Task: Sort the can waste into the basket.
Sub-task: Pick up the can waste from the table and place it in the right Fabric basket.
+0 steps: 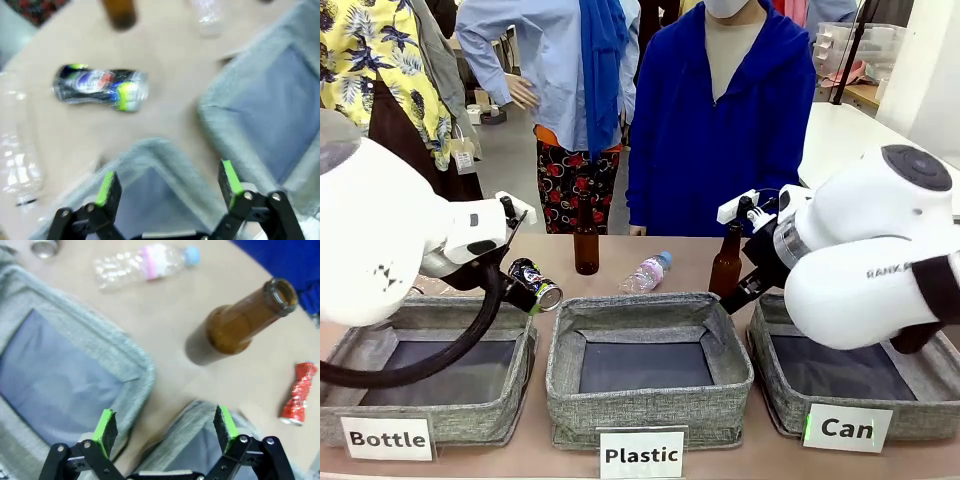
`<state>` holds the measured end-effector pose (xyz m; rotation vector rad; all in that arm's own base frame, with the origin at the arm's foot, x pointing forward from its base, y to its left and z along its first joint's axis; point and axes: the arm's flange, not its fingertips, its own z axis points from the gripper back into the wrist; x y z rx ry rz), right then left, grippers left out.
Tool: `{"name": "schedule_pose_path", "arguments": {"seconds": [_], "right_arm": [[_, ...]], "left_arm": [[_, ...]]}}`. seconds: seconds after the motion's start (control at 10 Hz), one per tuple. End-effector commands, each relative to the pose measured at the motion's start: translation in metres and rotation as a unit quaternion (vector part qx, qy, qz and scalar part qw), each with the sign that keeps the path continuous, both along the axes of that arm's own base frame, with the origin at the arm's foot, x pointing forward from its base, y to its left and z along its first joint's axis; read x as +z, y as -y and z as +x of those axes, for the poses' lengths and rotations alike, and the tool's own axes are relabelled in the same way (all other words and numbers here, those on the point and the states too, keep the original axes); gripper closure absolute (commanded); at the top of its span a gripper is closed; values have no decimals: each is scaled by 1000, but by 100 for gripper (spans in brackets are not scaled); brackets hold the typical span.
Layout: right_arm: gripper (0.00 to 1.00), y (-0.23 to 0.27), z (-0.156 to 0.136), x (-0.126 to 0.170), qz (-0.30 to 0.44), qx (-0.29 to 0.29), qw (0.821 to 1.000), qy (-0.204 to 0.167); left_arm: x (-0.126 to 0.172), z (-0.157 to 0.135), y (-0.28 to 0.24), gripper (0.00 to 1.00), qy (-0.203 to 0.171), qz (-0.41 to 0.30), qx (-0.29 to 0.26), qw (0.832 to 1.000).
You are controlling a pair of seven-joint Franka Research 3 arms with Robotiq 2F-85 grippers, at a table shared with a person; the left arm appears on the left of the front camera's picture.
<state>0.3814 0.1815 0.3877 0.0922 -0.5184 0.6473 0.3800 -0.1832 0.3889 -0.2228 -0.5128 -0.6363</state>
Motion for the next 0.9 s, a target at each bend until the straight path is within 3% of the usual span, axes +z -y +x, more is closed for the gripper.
{"name": "schedule_pose_path", "arguments": {"seconds": [0.0, 0.2, 0.3, 0.4, 0.6, 0.8], "right_arm": [[0, 13, -17, 52, 89, -95, 990, -54], [0, 41, -49, 92, 232, -12, 952, -200], [0, 70, -56, 106, 309, 25, 912, -268], [0, 110, -63, 116, 390, 10, 878, -276], [0, 211, -81, 113, 522, -45, 819, -235], [0, 287, -95, 95, 607, -81, 766, -195]], "left_arm": [[41, -21, -27, 0, -82, -119, 35, 989], [84, -56, -25, 0, -192, -257, -96, 942], [99, -66, -47, 0, -249, -331, -179, 892], [107, -78, -88, 0, -264, -395, -177, 862], [96, -117, -169, 0, -172, -482, -100, 853], [71, -130, -210, 0, -124, -537, -8, 834]]}}
